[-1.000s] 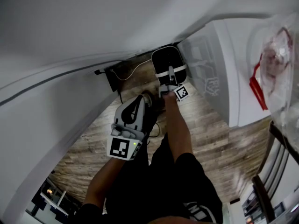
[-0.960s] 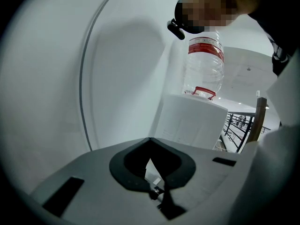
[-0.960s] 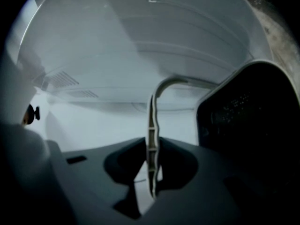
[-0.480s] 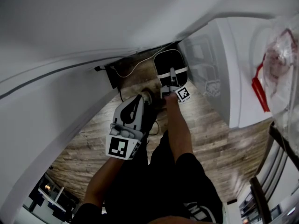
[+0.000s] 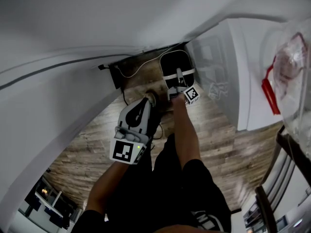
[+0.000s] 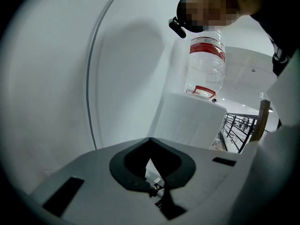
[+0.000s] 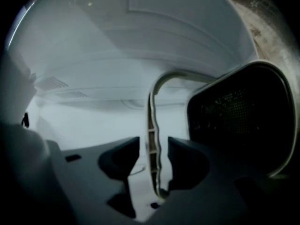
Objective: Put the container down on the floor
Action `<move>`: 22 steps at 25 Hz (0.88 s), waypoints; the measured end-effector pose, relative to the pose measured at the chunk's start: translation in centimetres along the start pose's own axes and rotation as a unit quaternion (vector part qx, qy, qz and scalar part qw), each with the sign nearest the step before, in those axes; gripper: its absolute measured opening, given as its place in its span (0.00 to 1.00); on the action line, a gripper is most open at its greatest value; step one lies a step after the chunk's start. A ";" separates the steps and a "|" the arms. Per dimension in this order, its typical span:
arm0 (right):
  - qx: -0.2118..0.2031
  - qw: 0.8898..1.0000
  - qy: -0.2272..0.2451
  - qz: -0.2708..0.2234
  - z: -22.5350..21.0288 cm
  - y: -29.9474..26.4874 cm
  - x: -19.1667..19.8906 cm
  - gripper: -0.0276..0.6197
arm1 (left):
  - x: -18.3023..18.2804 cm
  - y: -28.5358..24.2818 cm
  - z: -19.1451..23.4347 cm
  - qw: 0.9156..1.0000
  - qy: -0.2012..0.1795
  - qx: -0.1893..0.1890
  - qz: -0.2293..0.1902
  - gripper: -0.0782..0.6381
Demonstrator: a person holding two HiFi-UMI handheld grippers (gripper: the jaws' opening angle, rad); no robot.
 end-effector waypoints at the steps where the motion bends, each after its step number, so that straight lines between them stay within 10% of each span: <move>1: 0.010 1.000 0.002 -0.002 -0.1 0.1 0.0 0.33 | 0.0 0.2 0.0 1.000 0.000 -0.002 0.000 0.15; 15: 0.074 0.997 0.019 -0.006 0.7 4.6 0.5 0.40 | -1.7 3.1 -1.5 1.000 -0.002 -0.012 -0.005 0.15; 22: 0.123 0.984 0.122 0.047 5.3 10.5 0.5 0.40 | -5.7 6.5 -4.9 0.999 -0.007 -0.024 -0.024 0.15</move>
Point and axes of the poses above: the fingertips, and each gripper's own axes: y backward along the fingers, z to its left, x out of its underside, the point moved 4 cm from there along y, backward along the fingers, and after that the axes turned 7 degrees about -z, right-handed, at the moved point
